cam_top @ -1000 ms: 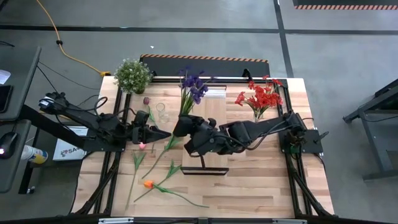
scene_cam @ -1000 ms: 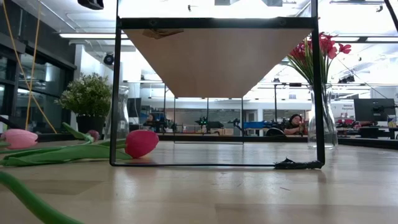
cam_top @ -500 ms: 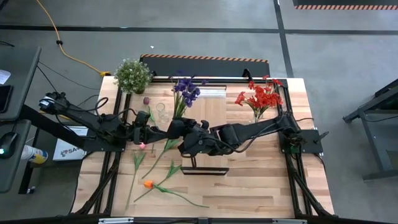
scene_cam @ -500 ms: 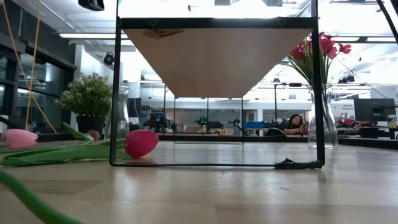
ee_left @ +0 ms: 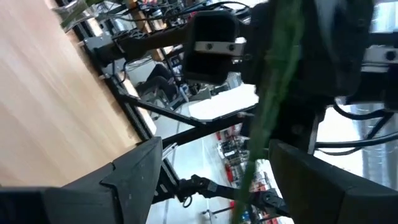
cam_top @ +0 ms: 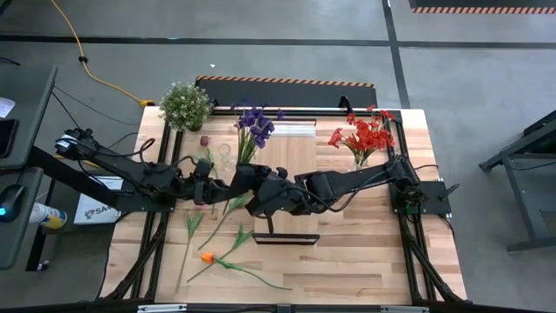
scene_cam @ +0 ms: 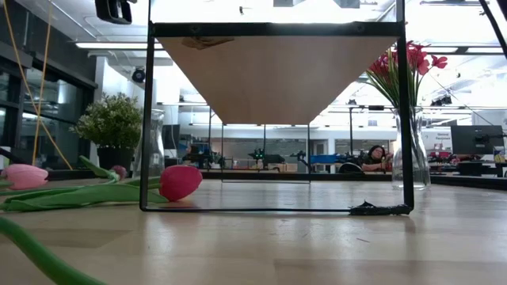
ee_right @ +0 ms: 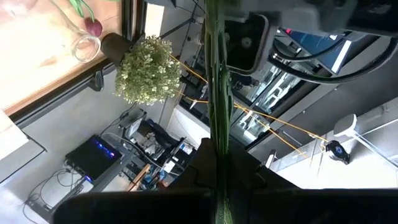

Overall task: Pick and place flowers into a vace then onto a shelf
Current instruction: Put the violet flowers into the right transparent vase

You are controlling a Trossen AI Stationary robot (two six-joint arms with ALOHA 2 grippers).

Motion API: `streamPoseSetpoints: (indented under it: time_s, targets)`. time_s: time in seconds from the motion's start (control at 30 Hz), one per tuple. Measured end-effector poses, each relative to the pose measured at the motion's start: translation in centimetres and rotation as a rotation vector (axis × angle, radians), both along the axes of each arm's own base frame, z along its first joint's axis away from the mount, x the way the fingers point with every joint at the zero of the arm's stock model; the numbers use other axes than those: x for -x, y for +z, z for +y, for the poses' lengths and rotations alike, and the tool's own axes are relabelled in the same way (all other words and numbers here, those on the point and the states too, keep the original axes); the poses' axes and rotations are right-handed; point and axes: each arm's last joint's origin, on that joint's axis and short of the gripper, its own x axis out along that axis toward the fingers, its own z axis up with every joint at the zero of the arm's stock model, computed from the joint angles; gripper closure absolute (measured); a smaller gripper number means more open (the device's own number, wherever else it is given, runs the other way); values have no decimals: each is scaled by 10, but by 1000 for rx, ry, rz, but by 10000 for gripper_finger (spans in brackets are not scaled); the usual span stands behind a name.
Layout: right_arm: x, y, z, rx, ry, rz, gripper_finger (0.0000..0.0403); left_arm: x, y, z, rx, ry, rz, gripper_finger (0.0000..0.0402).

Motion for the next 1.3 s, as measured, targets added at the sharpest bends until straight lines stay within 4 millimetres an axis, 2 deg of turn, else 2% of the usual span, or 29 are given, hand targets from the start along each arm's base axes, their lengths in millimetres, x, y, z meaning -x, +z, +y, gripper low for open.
streamPoseSetpoints:
  time_s: [0.17,0.5,0.9,1.3]
  targets:
    - [1,-1,5,-6,26,12,400,0,-1,1,-2,21,6,94]
    - [5,-7,10,-22,30,56,400,0,0,1,-3,27,5,195]
    - [4,-10,11,-37,53,64,400,0,0,1,-7,26,2,282]
    - [-4,-40,14,-5,51,91,401,0,-5,0,-54,22,39,358]
